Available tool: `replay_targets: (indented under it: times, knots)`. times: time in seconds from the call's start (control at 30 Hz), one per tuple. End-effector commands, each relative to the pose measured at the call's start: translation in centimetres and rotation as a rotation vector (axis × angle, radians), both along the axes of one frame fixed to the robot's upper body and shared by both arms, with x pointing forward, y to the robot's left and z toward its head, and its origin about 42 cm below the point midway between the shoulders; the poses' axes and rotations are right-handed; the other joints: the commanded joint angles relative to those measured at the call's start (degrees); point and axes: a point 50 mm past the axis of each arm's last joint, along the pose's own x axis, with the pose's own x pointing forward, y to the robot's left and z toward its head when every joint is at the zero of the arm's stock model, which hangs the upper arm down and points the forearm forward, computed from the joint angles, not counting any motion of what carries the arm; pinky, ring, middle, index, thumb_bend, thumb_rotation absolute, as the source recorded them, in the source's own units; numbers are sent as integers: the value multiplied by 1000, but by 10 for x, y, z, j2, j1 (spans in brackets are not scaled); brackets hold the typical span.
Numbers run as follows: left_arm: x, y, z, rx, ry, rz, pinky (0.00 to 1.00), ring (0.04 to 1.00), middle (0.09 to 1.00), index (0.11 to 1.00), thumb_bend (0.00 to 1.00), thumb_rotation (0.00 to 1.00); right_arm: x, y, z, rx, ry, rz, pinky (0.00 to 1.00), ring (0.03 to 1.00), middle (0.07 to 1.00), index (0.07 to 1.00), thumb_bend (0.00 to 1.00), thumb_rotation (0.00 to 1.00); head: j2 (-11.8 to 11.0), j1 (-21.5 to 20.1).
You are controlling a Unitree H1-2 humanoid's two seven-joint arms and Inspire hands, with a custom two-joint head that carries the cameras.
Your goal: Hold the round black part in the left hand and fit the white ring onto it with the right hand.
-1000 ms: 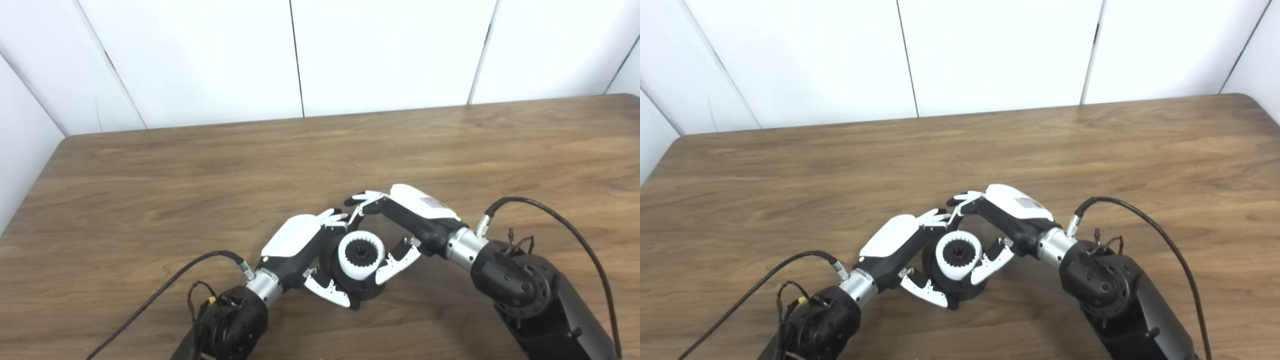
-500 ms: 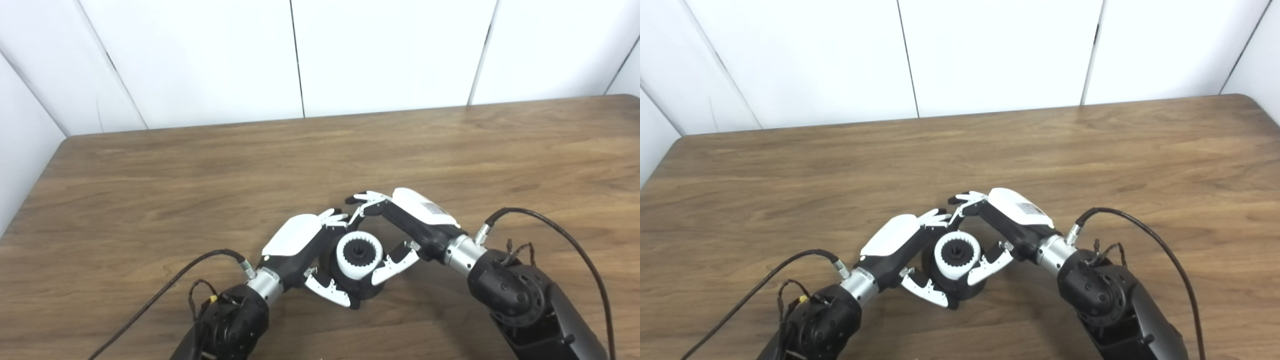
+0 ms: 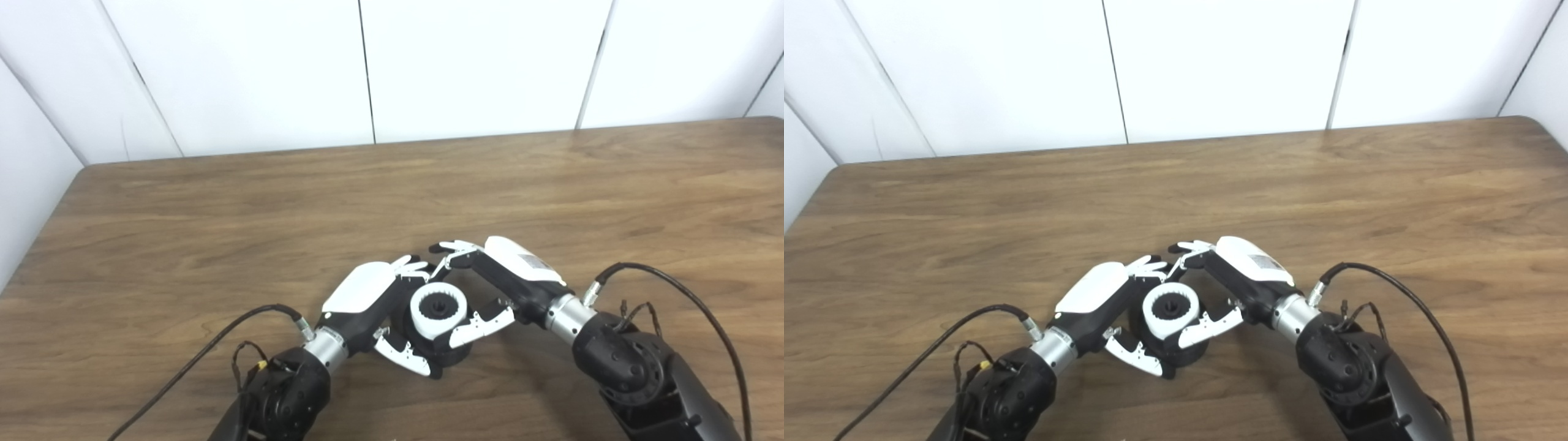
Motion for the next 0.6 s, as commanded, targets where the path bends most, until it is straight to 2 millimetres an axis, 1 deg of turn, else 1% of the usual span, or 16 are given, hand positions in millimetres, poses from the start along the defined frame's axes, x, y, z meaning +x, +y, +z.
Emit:
replay_targets:
  times: [0.0,0.27,0.33,0.57]
  knots:
    - [-5,5,-12,65,42,-10,917,973,908,656,920,184,2,-10,2,-37,15,-29,849,941,918,868,995,497,1,1]
    - [-6,7,-14,57,43,-5,911,973,904,662,924,181,3,-13,8,-44,28,-33,860,947,926,866,1000,494,3,0]
    - [-6,7,-14,59,44,-5,920,977,907,677,924,187,4,-14,8,-43,26,-35,861,946,926,863,1000,488,3,0]
    - [-2,13,-16,61,43,9,919,972,903,696,951,193,6,-19,15,-34,25,-41,866,953,931,856,1000,480,4,-1]
